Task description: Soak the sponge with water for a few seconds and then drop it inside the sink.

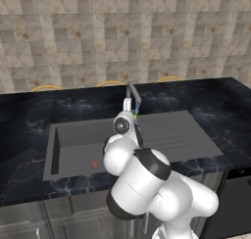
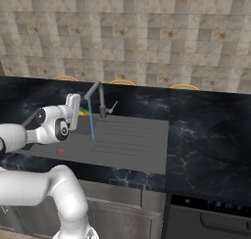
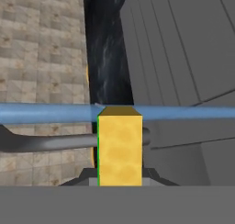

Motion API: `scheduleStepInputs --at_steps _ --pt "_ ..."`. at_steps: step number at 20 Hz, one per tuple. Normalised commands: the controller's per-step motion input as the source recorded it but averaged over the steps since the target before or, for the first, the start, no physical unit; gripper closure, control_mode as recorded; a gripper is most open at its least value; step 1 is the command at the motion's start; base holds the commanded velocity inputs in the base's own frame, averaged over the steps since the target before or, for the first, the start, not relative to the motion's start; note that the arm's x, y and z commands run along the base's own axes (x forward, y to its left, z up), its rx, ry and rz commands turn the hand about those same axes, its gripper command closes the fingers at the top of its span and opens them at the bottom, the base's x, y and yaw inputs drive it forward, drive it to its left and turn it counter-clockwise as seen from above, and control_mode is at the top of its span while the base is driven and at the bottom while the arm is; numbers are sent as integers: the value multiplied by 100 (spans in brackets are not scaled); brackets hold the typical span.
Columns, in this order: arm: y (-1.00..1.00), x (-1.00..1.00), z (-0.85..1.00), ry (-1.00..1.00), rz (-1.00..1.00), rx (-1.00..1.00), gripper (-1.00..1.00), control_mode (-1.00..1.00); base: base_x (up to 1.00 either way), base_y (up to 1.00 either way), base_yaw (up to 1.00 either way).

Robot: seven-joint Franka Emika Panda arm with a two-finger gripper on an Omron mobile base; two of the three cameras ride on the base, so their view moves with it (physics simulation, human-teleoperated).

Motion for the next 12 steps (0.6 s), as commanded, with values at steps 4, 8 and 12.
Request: scheduleStepInputs --at_steps 4,8,12 --pt "0 3 -13 0 0 1 100 -100 0 0 0" --pt "0 11 -15 0 0 0 100 -100 0 0 0" --pt "0 20 -18 0 0 0 100 -100 0 0 0"
